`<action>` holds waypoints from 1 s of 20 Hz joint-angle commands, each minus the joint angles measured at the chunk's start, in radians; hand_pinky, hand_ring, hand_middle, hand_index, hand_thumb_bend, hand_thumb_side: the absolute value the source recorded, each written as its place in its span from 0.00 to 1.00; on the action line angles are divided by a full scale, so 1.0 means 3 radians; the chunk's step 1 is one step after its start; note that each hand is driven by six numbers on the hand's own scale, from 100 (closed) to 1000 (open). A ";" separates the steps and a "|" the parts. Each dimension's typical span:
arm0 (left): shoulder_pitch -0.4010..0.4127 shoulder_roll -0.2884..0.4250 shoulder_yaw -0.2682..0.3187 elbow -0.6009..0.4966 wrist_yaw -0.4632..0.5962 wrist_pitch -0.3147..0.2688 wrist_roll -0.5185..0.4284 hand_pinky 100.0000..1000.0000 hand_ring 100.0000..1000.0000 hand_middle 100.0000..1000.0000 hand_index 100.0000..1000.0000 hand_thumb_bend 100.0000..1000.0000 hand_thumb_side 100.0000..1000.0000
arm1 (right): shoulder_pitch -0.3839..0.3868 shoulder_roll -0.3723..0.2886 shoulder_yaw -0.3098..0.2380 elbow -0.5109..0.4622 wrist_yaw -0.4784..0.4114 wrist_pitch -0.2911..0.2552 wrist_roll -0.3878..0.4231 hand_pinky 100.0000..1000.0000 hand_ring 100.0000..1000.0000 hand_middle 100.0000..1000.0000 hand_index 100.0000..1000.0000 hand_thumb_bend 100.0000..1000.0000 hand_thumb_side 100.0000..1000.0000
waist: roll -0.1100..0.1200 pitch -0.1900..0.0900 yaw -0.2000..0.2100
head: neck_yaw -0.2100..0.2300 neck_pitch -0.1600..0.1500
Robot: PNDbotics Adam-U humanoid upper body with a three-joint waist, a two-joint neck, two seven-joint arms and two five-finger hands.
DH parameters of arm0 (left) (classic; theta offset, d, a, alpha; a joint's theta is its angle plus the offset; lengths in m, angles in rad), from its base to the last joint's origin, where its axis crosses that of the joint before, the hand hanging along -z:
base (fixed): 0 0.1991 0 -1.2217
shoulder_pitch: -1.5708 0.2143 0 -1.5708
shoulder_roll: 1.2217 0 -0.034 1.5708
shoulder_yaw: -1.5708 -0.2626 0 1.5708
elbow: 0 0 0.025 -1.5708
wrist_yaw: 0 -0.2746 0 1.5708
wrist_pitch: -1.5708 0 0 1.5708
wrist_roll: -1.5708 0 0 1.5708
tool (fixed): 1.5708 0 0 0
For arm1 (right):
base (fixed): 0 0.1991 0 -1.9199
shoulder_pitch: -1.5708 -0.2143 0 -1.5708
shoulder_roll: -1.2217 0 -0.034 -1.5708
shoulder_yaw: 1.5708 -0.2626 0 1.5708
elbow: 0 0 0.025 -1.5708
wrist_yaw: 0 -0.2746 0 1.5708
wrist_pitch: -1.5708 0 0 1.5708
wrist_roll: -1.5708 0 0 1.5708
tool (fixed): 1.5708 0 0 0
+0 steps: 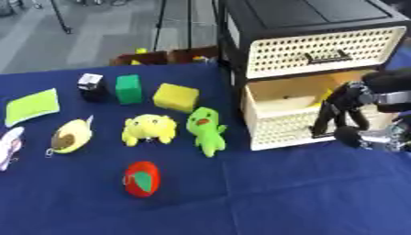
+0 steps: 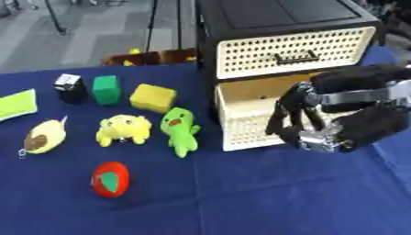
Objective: Pick up objects from table and place into drawer.
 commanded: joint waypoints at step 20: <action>0.0065 -0.0171 0.0131 -0.0043 0.0064 0.0018 0.0168 0.42 0.62 0.62 0.80 0.14 0.91 | 0.0464 0.0001 0.0042 -0.0043 0.0249 0.0940 0.0114 0.32 0.55 0.75 0.88 0.00 1.00 | 0.0077 0.0107 0.0040 | -0.0065 -0.0200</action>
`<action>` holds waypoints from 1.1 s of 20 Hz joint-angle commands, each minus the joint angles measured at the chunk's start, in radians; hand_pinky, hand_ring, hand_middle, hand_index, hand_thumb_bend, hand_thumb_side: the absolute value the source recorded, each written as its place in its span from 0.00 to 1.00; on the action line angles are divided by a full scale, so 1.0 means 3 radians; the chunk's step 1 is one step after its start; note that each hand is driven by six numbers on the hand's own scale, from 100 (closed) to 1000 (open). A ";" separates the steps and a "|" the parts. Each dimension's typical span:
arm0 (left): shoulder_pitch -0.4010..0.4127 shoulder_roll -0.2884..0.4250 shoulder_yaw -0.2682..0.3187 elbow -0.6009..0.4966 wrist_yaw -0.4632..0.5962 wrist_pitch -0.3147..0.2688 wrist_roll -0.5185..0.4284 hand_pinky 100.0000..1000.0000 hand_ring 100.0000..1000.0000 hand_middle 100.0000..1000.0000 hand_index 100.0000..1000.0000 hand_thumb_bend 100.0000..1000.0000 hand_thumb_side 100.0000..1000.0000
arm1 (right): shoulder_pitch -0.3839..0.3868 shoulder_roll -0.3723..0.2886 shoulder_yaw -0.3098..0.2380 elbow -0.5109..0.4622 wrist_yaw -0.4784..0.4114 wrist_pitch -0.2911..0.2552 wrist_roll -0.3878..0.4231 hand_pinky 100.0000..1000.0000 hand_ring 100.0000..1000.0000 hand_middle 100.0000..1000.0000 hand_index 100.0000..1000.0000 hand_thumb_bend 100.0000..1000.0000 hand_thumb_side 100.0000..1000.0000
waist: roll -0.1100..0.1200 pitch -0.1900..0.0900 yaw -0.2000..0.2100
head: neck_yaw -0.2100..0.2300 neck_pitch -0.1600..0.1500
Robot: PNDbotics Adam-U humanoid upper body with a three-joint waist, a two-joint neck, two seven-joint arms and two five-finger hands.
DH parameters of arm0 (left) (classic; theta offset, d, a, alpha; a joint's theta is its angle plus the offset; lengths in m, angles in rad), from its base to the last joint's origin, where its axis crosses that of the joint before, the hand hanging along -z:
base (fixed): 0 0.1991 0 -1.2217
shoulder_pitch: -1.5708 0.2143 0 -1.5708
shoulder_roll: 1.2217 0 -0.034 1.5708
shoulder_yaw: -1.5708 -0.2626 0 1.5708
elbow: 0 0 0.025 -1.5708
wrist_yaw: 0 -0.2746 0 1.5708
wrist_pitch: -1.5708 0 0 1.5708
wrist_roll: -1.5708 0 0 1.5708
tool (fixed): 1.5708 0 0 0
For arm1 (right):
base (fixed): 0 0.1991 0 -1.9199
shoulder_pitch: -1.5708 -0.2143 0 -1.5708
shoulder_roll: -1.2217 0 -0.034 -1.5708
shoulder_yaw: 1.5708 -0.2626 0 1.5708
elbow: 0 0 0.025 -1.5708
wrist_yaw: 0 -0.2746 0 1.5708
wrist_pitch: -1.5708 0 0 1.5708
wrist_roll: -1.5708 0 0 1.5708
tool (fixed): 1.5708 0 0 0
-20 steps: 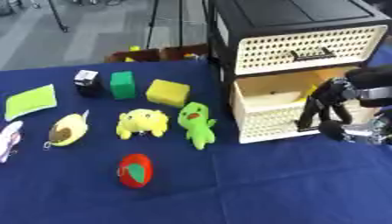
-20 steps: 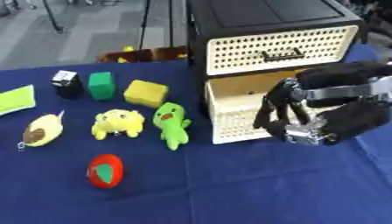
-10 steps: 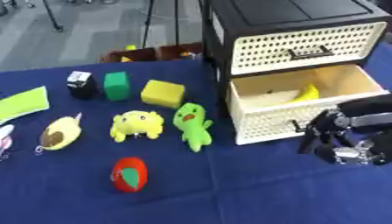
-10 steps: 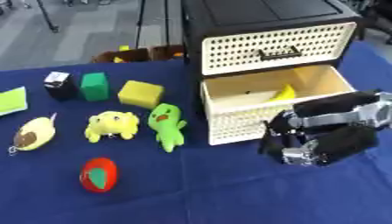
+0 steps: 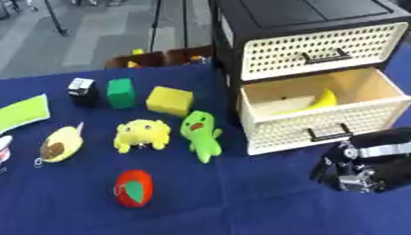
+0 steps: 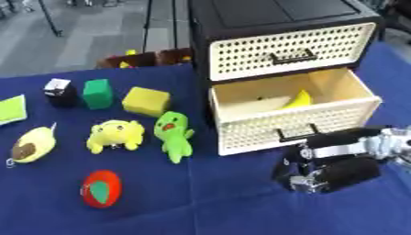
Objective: Pick up objects from table and place into drawer.
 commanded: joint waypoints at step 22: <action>0.0001 -0.0102 0.0032 -0.0043 0.0075 -0.0020 -0.0011 0.41 0.60 0.60 0.79 0.11 0.90 | -0.0360 0.0037 -0.0114 -0.0042 0.0456 0.0596 -0.0079 0.31 0.57 0.76 0.88 0.00 1.00 | -0.0027 0.0057 0.0154 | -0.0118 -0.0250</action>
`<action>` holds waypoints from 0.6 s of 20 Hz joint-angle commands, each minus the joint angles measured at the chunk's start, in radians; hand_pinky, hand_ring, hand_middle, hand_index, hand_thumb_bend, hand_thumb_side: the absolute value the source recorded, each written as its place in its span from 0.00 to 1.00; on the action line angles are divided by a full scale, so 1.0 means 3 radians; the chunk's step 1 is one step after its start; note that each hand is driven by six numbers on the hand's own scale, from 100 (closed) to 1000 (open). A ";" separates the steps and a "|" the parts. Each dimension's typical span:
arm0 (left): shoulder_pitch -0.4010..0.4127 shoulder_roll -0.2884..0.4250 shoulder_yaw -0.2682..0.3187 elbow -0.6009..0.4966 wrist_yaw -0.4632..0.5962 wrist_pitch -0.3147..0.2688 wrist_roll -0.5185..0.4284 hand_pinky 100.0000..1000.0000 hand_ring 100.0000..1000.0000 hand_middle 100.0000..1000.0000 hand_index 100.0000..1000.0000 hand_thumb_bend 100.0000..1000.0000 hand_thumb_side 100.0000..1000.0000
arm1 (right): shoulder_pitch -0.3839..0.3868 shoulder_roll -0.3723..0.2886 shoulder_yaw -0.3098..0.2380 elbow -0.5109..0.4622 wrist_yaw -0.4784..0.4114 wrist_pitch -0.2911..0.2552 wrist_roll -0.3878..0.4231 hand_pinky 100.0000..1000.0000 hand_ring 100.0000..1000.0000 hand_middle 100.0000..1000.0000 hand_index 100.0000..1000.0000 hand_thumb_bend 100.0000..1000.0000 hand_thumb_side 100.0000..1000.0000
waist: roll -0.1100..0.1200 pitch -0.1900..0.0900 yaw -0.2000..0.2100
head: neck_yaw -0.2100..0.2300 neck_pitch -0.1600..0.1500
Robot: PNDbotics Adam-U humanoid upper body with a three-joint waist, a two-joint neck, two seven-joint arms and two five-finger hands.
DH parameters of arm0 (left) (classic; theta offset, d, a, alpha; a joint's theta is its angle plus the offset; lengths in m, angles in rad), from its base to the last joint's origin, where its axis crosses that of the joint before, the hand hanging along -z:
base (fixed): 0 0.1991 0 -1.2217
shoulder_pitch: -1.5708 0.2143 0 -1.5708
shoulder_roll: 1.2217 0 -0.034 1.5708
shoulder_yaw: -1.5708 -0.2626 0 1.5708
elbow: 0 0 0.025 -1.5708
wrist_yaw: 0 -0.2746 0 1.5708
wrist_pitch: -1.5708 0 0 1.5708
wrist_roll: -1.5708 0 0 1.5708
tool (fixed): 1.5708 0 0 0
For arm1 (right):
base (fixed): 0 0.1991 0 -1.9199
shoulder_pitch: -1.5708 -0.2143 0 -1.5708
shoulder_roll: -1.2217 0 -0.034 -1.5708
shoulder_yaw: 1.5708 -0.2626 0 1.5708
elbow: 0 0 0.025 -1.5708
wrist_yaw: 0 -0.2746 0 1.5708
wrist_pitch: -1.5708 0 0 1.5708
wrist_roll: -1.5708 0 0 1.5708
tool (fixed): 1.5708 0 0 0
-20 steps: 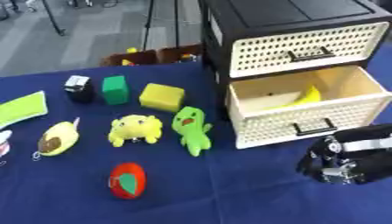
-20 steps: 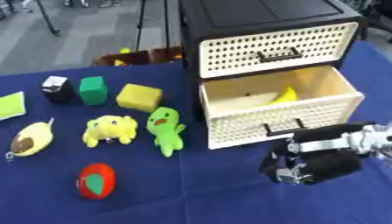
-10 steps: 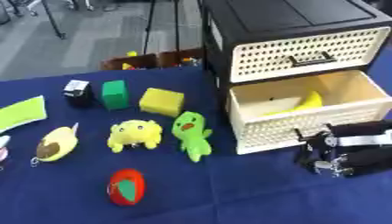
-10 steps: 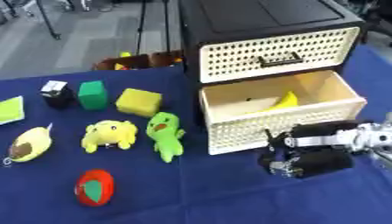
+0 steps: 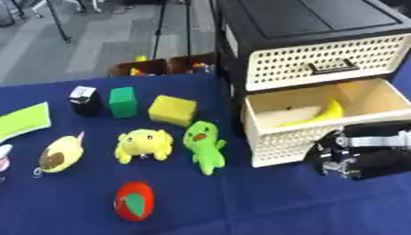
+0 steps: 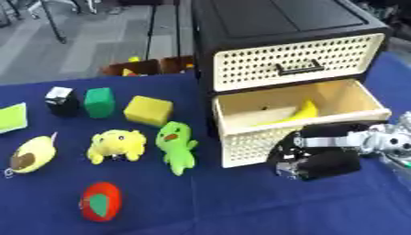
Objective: Pick up objects from table and place into drawer.
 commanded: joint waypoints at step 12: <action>-0.0011 -0.0001 0.0017 -0.0043 0.0052 -0.0026 -0.0032 0.41 0.60 0.59 0.79 0.09 0.89 | -0.0332 0.0082 0.0046 0.0219 0.0414 0.0237 0.0129 0.35 0.65 0.80 0.89 0.00 1.00 | -0.0016 -0.0014 0.0028 | -0.0041 -0.0156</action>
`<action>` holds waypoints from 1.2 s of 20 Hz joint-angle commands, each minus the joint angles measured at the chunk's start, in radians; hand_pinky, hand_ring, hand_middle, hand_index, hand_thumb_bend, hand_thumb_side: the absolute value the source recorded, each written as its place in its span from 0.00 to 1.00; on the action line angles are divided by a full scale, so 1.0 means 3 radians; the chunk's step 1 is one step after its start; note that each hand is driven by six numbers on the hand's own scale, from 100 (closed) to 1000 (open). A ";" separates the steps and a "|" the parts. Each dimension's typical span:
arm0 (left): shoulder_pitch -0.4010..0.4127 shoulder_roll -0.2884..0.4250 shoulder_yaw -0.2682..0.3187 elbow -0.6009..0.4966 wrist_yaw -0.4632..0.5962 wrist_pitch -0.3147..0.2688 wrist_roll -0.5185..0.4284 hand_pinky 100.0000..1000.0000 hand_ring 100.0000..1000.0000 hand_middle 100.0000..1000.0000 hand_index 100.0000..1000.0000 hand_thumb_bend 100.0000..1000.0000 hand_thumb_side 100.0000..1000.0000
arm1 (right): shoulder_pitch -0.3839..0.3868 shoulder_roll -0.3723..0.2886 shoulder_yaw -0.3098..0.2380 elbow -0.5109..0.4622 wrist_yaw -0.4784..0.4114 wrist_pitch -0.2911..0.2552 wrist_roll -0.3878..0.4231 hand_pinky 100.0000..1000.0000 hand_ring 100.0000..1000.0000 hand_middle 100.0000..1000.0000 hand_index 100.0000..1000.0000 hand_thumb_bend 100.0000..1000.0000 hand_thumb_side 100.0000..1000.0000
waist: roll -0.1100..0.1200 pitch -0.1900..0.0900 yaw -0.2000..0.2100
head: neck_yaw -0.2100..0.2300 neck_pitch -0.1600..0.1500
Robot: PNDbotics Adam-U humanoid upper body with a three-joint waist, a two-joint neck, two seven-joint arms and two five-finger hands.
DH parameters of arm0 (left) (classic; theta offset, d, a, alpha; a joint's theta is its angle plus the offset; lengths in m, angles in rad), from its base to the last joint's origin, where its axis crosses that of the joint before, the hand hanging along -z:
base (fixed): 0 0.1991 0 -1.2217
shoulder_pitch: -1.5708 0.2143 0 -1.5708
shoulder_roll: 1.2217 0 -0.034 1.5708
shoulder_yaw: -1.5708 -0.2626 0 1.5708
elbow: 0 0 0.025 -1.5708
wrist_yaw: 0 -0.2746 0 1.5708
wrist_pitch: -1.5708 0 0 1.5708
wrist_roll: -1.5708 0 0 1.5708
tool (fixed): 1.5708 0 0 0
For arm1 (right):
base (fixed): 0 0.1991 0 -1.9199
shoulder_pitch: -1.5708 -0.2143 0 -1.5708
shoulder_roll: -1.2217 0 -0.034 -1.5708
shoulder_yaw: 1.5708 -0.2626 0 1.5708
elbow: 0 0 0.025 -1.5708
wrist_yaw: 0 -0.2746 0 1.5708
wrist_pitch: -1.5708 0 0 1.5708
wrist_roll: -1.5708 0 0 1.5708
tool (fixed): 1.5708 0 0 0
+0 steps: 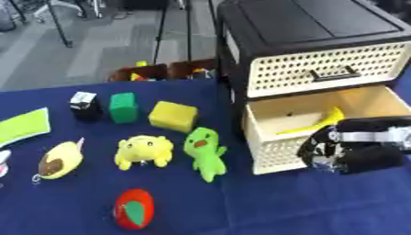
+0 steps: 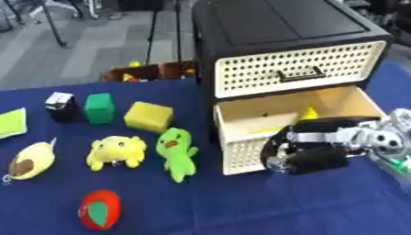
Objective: Pick up objects from table and place into drawer.
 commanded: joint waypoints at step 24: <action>0.0013 -0.0020 0.0008 -0.0043 0.0066 -0.0038 -0.0042 0.39 0.59 0.57 0.78 0.06 0.88 | -0.0511 0.0311 0.0135 0.0770 0.0481 -0.0475 -0.0096 0.45 0.80 0.91 0.91 0.00 1.00 | 0.0030 -0.0021 0.0014 | -0.0058 -0.0125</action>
